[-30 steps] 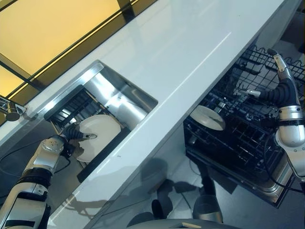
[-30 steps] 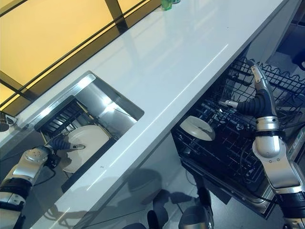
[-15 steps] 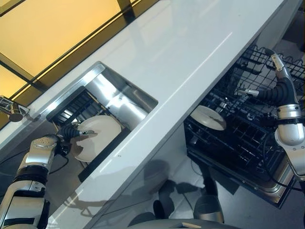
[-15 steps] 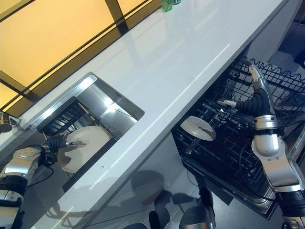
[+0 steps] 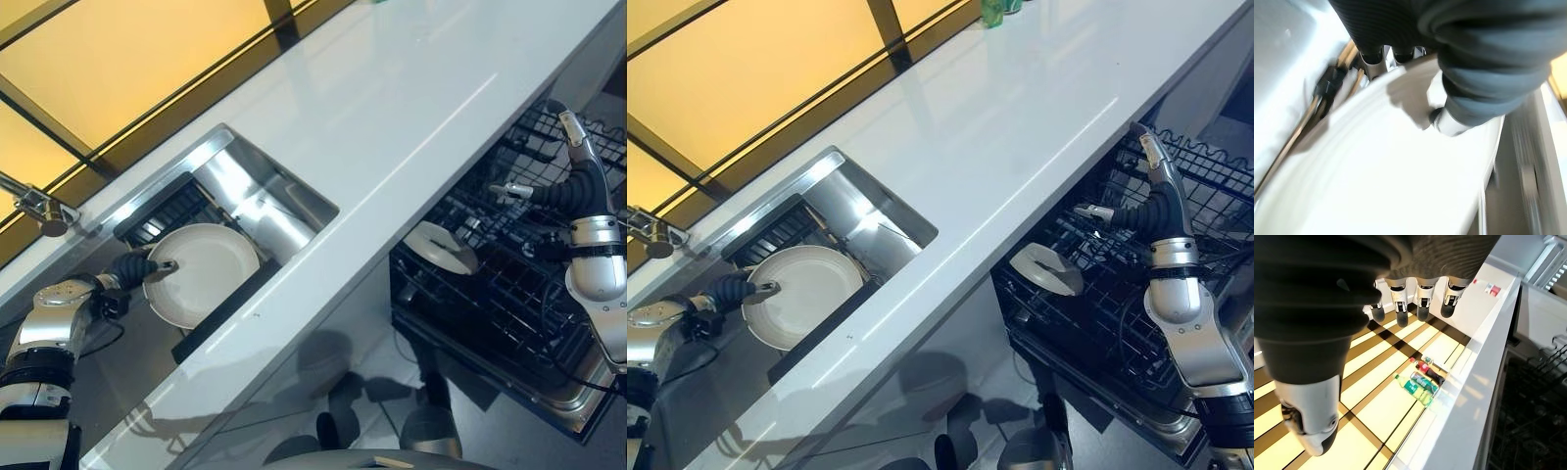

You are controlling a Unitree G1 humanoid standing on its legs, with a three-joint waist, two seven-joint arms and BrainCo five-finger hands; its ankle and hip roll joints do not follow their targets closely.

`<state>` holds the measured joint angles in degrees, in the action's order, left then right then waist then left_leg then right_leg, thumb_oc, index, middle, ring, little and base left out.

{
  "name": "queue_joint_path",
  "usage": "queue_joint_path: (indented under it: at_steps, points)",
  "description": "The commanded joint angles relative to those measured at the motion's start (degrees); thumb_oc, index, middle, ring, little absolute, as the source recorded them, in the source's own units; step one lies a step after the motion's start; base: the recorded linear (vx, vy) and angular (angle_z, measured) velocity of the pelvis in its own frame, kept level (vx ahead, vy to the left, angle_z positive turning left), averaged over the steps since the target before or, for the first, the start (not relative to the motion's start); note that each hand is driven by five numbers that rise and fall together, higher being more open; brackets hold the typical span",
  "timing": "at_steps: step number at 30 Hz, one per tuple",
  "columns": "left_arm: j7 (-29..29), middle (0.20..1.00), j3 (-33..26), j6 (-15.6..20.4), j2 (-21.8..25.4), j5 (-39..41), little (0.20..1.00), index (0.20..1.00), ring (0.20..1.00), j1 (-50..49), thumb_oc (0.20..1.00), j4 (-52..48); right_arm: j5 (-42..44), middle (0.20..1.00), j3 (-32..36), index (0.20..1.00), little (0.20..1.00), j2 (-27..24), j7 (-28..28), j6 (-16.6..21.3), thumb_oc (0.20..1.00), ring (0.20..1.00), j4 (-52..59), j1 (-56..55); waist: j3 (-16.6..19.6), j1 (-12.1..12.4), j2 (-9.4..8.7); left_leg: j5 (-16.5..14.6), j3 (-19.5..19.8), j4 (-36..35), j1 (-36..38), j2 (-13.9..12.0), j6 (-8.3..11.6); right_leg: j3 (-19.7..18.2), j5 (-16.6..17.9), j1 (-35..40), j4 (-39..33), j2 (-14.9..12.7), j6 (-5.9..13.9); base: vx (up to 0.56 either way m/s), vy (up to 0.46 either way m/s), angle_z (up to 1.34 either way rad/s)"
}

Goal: Pick up plates and place into dishwasher.

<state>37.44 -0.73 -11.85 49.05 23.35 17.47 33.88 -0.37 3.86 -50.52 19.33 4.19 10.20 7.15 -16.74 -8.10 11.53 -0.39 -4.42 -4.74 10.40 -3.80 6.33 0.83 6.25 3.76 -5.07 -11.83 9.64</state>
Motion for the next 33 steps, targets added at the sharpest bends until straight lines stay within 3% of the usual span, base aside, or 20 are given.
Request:
queue_joint_path:
  at_steps: [1,15,17,21,29,33]
  points:
    - [5.1,0.200,3.7,2.2,4.7,1.9,0.200,0.200,0.200,-1.5,0.200,-2.8,1.3,1.000,1.3,1.000,1.000,-1.7,1.9,2.6,1.000,1.000,4.6,-1.2,7.2,1.2,-3.53,-1.5,0.9,5.5,-6.4,1.2,-1.79,-0.1,-9.3,-2.4,11.6,-2.4,0.88,0.00,-0.046,0.03]
    - [4.7,0.200,2.4,2.6,7.5,2.8,0.200,0.200,0.200,-2.4,0.200,-7.0,2.1,1.000,1.6,1.000,1.000,-0.9,3.8,2.0,1.000,1.000,5.4,-3.2,8.3,2.3,-4.50,-1.6,1.6,5.2,-6.3,1.1,-2.03,0.6,-9.1,-1.9,10.9,-1.6,0.76,0.00,-0.039,0.01]
    - [1.3,0.200,1.5,4.9,7.3,3.5,0.200,0.200,0.200,-2.7,0.200,-6.9,2.2,1.000,1.7,1.000,1.000,-0.8,4.0,2.2,1.000,1.000,5.3,-3.2,8.2,2.5,-4.55,-1.0,1.7,5.2,-6.8,1.0,-2.04,0.6,-8.4,-2.2,10.8,-1.4,0.61,-0.05,-0.022,0.01]
    - [-10.9,0.200,-2.4,11.2,6.0,3.8,0.200,0.200,0.200,-3.4,0.200,-8.3,1.6,1.000,2.8,1.000,1.000,0.8,4.1,2.7,1.000,1.000,5.5,-4.1,8.6,3.0,-5.19,-1.0,2.1,4.9,-6.7,1.0,-2.16,1.0,-8.6,-2.0,10.6,-1.2,0.52,-0.03,-0.041,0.01]
    - [-33.0,0.200,-10.6,22.9,-2.0,0.0,0.200,0.200,0.200,-5.9,0.200,-15.5,-1.9,1.000,3.0,1.000,1.000,6.2,5.9,4.0,1.000,1.000,4.9,-4.4,9.7,5.0,-7.50,-0.7,2.9,4.4,-6.8,0.3,-2.01,2.6,-8.8,-1.2,10.0,-0.8,-0.01,-0.02,-0.062,0.04]
    - [-40.5,0.200,-12.9,26.4,-5.1,-3.7,0.200,0.200,0.200,-6.8,0.200,-20.3,-3.1,1.000,2.9,1.000,1.000,7.9,6.3,4.3,1.000,1.000,4.8,-4.0,10.5,5.9,-8.55,-0.6,3.2,4.0,-6.6,0.0,-1.79,3.4,-8.8,-0.8,9.7,-0.6,-0.16,-0.02,-0.061,0.02]
